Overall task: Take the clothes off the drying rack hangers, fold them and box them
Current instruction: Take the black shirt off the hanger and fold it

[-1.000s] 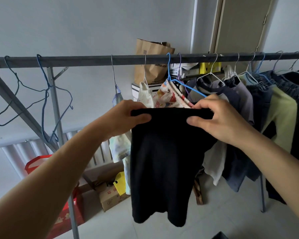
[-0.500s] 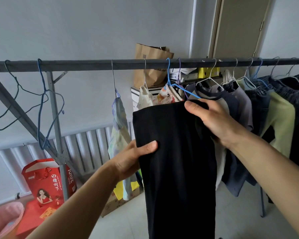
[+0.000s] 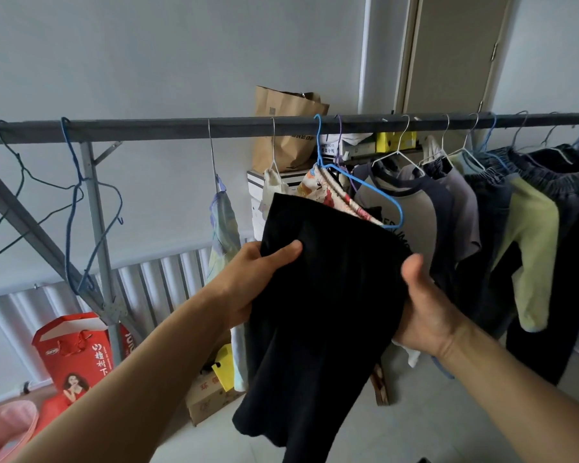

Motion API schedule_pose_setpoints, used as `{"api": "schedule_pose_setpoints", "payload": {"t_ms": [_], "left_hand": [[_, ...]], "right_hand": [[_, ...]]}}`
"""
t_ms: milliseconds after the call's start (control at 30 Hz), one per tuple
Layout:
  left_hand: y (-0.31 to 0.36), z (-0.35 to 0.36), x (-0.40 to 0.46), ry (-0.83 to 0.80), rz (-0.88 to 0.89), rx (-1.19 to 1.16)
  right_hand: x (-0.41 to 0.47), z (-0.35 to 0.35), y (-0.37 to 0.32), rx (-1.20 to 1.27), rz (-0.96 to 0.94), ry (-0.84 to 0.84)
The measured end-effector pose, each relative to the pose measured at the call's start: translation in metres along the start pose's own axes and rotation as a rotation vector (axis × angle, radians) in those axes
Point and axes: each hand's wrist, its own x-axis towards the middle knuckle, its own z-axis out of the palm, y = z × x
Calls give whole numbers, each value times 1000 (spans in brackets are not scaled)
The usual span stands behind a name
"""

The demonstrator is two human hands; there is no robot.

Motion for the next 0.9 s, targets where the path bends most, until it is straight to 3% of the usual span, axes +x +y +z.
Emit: {"api": "schedule_pose_setpoints", "payload": {"t_ms": [100,267,433,500,667,900], "left_hand": [[1,-1,4,24,9,37],[-1,-11,8,86,42,112],[-11,-17,5,310,104,165],[-13,-10,-8,283,52,71],[-44,17,-20,27,-347,-314],[-64,30,-20,-152,-242,-823]], "right_hand": [[7,10,-1,-132,-44,286],[12,24,-12,-204,17,415],[19,32,-16,-384,-205,664],[20,36,-15,-410,-254,740],[25,58,5,-384,-257,811],[22,70,32,188,0,553]]}}
